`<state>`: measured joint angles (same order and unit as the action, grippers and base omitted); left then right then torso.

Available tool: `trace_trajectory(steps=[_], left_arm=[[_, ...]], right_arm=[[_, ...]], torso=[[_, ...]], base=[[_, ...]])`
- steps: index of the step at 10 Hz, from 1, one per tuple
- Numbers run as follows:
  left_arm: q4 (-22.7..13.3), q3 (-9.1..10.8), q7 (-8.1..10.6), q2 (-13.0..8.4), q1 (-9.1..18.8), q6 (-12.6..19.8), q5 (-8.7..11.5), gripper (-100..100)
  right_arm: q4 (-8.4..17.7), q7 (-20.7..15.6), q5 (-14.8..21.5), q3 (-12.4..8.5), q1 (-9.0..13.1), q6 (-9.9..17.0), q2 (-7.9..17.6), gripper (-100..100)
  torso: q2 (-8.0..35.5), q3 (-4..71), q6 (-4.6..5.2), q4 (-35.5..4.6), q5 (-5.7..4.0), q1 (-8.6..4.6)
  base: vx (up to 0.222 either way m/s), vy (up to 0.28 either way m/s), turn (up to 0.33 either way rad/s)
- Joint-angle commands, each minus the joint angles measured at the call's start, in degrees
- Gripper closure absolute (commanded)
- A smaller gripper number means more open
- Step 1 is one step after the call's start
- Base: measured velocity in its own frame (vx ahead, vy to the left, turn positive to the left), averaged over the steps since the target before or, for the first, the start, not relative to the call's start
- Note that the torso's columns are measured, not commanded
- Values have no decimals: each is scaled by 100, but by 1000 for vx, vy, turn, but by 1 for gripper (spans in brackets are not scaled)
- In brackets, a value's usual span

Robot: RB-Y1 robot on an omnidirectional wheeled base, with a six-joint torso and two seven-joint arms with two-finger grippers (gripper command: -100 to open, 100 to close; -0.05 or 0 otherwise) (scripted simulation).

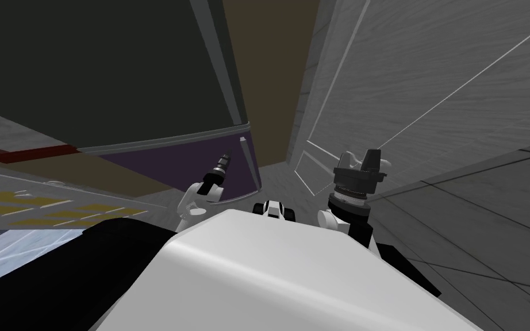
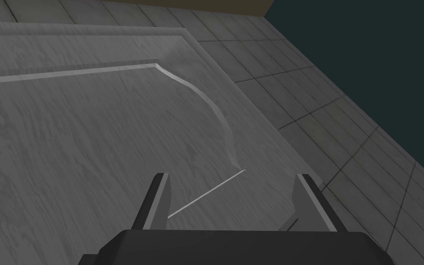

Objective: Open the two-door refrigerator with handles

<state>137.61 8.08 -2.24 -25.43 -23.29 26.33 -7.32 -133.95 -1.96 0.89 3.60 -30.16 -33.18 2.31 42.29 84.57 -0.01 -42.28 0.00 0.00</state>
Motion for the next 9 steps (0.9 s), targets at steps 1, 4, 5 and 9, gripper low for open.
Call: trace_trajectory(steps=[1, 4, 5, 9], left_arm=[[31, 30, 7, -131, 17, 329, -13, -100], [71, 71, 16, -348, 66, 817, -45, -100], [105, 90, 19, -451, 88, 964, -61, -100], [207, 125, 26, -643, 130, 1485, -88, -100]], right_arm=[[0, 0, 0, 0, 0, 0, 0, 0], [0, 0, 0, 0, 0, 0, 0, 0], [0, 0, 0, 0, 0, 0, 0, 0], [0, 0, 0, 0, 0, 0, 0, 0]], torso=[[-5, 2, 1, 1, 0, -1], [5, -4, 0, -2, 1, 3], [1, -1, 1, -1, 0, -1], [3, -2, 0, -1, 2, 6]], base=[[54, -40, -19], [44, -38, -35], [66, -63, -66], [54, -36, -26]])
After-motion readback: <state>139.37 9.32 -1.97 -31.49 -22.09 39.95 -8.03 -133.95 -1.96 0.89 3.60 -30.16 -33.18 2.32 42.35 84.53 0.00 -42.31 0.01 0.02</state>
